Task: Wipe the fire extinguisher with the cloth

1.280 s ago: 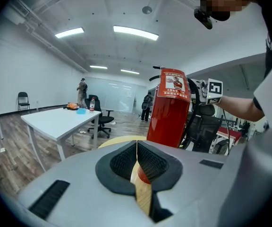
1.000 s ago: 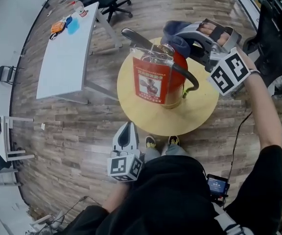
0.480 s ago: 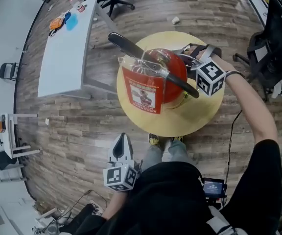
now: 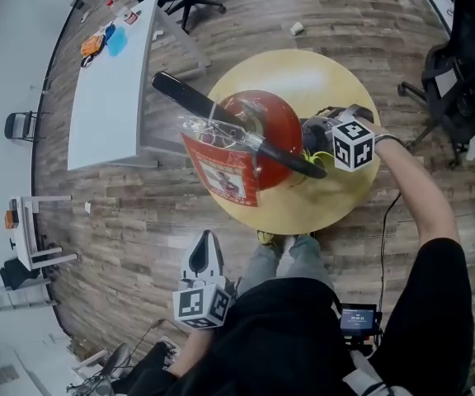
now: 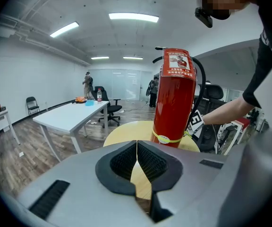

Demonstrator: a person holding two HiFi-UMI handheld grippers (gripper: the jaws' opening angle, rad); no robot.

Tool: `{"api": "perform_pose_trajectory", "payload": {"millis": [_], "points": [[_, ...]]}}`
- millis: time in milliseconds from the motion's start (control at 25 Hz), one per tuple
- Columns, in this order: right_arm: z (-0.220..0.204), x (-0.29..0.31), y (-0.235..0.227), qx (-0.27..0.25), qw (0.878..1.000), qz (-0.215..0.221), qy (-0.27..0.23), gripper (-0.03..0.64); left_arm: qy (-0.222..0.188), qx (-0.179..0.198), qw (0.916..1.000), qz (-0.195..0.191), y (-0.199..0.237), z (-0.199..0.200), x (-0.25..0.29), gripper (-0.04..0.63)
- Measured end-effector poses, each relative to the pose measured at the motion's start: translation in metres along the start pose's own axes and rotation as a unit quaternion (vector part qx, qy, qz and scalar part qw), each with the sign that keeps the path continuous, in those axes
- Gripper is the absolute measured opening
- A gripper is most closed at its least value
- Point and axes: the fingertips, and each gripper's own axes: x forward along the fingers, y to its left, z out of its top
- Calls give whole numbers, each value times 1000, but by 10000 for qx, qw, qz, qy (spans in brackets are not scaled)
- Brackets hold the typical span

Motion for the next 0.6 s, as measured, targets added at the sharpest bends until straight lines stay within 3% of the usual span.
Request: {"api": "perform_pose_trajectory", "payload": {"millis": [160, 360, 600], "points": [[-19, 7, 33, 1110, 9932, -193, -284, 129, 37, 20, 10000, 27, -4, -3, 3, 23], [-18, 12, 73, 2258, 9721, -557, -302, 129, -11, 0, 10000, -45, -5, 0, 1, 23], [-13, 16, 93, 4099, 8988, -1513, -348, 127, -88, -107, 9992, -384, -17, -1, 9, 23]]}}
